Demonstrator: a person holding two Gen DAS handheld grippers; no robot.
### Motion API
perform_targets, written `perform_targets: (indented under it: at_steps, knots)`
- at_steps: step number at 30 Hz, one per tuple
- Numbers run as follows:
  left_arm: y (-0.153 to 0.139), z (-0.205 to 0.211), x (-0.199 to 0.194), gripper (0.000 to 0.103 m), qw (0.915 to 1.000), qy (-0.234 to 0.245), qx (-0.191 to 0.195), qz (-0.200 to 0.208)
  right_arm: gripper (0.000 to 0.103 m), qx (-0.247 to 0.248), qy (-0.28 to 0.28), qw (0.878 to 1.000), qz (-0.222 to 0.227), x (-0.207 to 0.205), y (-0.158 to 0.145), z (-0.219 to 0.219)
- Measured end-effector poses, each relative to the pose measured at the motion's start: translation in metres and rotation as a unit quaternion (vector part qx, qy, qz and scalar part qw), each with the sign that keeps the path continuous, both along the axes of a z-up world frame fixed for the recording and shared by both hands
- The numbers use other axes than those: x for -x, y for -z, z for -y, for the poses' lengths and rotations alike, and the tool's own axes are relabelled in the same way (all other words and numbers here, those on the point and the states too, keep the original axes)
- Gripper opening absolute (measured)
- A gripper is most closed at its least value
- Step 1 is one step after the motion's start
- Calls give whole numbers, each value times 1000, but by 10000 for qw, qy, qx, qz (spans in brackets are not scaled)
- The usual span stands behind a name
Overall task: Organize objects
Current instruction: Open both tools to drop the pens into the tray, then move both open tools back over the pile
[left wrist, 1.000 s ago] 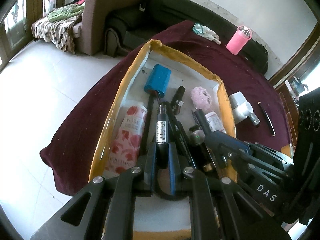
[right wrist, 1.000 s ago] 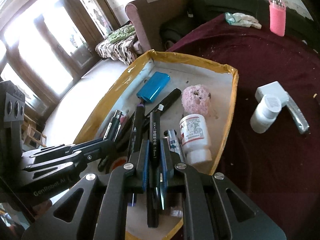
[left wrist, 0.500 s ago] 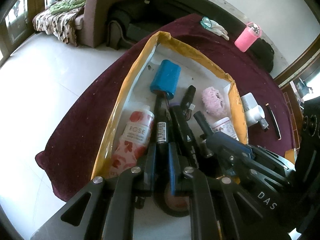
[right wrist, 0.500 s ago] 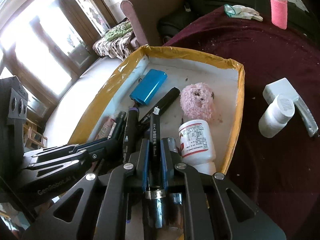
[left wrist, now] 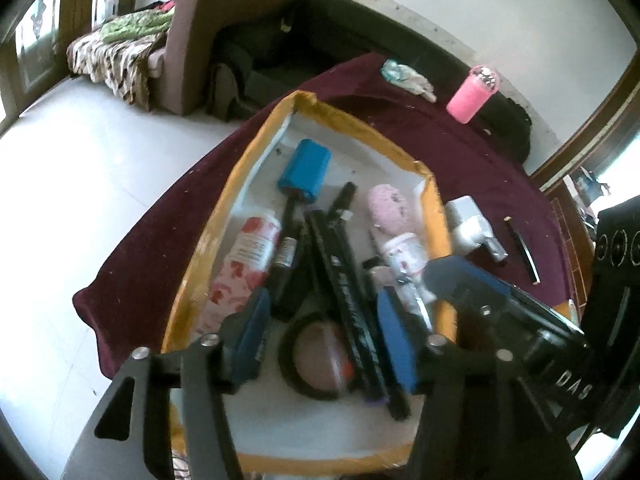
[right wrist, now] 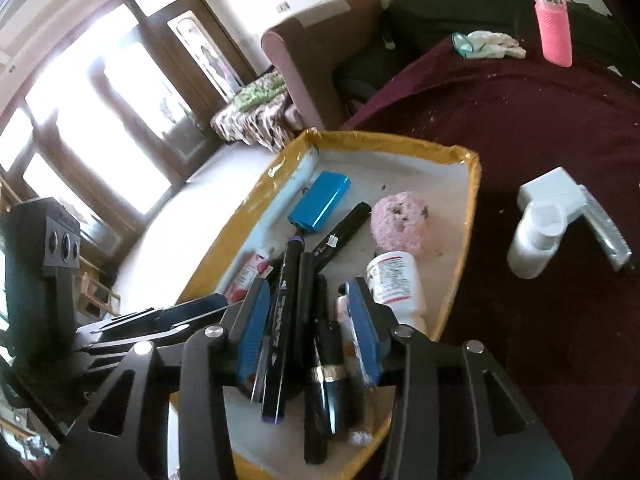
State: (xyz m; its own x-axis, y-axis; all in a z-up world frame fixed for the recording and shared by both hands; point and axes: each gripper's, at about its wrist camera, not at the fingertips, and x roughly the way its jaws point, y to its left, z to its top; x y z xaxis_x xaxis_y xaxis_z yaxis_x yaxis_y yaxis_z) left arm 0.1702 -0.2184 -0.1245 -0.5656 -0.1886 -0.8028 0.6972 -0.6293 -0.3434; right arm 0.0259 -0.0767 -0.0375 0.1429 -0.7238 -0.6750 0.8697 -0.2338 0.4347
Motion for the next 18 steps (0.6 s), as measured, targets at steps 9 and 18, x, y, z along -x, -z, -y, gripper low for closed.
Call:
perform_targets:
  at_steps: [9, 18]
  knots:
    - [-17, -46, 18, 51, 9995, 266, 157, -22, 40, 224, 169, 9993, -229, 30, -21, -63]
    - [-23, -94, 60, 51, 9964, 810, 224, 104, 41, -10, 768, 9956, -528, 105, -22, -105]
